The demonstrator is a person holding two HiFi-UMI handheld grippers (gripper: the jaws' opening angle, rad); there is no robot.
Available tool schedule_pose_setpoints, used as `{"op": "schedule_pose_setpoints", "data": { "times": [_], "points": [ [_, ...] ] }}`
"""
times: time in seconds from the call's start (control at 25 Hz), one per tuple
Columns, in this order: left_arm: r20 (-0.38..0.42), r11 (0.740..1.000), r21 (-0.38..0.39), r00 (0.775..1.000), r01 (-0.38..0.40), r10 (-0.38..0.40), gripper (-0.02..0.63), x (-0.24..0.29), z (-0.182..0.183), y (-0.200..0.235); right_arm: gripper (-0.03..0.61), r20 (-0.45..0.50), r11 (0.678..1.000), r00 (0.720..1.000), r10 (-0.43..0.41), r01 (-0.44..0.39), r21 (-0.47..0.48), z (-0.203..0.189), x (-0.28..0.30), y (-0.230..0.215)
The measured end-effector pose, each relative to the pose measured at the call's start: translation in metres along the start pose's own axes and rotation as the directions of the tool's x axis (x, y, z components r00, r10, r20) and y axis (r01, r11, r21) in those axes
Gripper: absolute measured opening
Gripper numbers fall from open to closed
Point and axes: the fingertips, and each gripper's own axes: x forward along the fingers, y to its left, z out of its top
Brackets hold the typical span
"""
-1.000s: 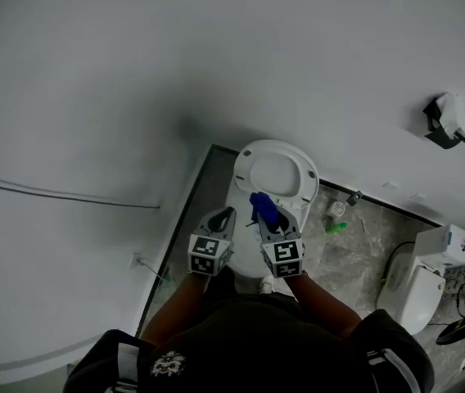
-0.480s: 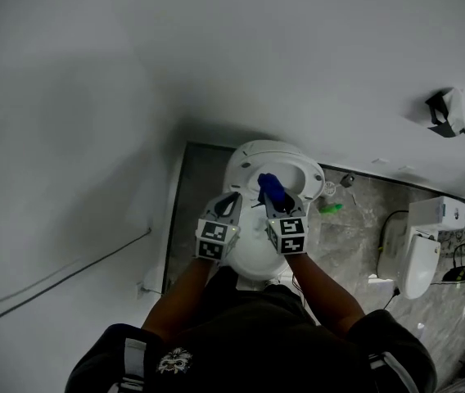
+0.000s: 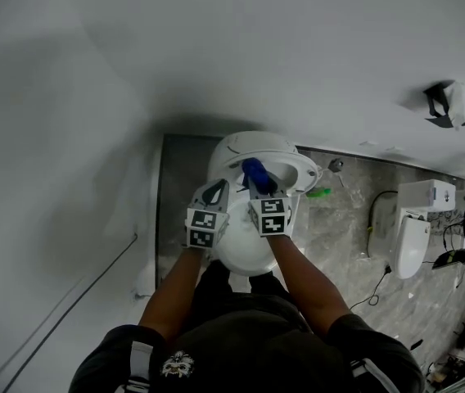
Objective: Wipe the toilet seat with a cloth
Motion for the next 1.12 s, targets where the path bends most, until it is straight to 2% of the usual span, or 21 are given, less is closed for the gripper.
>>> {"op": "schedule_pose_setpoints", "data": {
  "times": [0.36,0.8,1.12],
  "points": [
    [-0.003,0.999,0.033,1.000,0.005,-0.005,0.020,0.021,0.006,-0.028,0.106,0.070,0.998,0.996,-0.054,0.052,0.037,0.016,-0.020,-0.047],
    [-0.005,0.998,0.033,0.998,0.056,-0.055,0.020,0.049,0.016,-0.076,0.106,0.108,0.987,0.985,-0.133,0.122,0.101,0.006,-0.043,-0.103],
    [-0.035,0.997,0.040,0.997,0.063,-0.061,0.020,0.073,0.009,-0.101,0.106,0.081,0.969,0.975,-0.205,0.190,0.157,-0.019,-0.050,-0.149]
  ]
}}
